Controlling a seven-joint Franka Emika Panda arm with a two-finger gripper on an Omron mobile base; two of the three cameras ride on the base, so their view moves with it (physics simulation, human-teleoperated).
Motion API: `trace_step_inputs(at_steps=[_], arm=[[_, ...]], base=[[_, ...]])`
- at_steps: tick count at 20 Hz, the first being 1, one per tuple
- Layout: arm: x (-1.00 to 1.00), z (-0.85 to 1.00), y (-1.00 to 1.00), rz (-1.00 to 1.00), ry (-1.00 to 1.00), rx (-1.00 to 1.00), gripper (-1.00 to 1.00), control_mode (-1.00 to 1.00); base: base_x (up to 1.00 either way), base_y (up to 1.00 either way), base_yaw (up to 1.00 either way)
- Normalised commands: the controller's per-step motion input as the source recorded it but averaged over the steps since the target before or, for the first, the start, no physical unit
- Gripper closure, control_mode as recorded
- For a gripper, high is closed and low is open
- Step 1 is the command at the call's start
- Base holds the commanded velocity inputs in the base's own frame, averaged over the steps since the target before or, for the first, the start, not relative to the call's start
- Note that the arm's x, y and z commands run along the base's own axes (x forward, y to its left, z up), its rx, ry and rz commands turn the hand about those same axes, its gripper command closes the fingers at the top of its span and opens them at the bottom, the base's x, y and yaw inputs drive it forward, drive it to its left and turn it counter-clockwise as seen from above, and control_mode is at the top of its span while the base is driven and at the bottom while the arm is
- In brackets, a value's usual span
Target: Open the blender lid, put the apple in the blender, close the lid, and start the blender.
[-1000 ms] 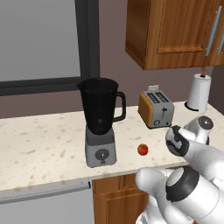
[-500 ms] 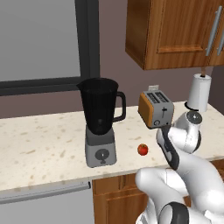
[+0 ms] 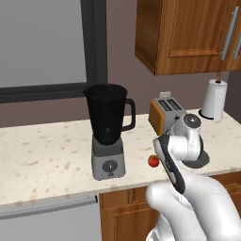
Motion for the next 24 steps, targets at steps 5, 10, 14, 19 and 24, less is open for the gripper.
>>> trace_step_inputs(at_steps=[5,10,14,19,24], arm=[[-0.01,-0.27,0.64,0.05,0.03,0.01,-1.0,-1.0],[-0.05,-0.45,0.35,0.0,0.1,0.0,-1.0,-1.0],[0.0,-0.57,0.18,0.0,0.11,0.0,-1.0,-1.0],[0.0,-0.57,0.0,0.0,0.04,0.0,-1.0,-1.0],[0.0,-0.51,0.0,0.0,0.0,0.0,-1.0,-1.0]], base=[[0.0,0.0,0.0],[0.0,0.0,0.0],[0.0,0.0,0.0],[0.0,0.0,0.0],[0.0,0.0,0.0]])
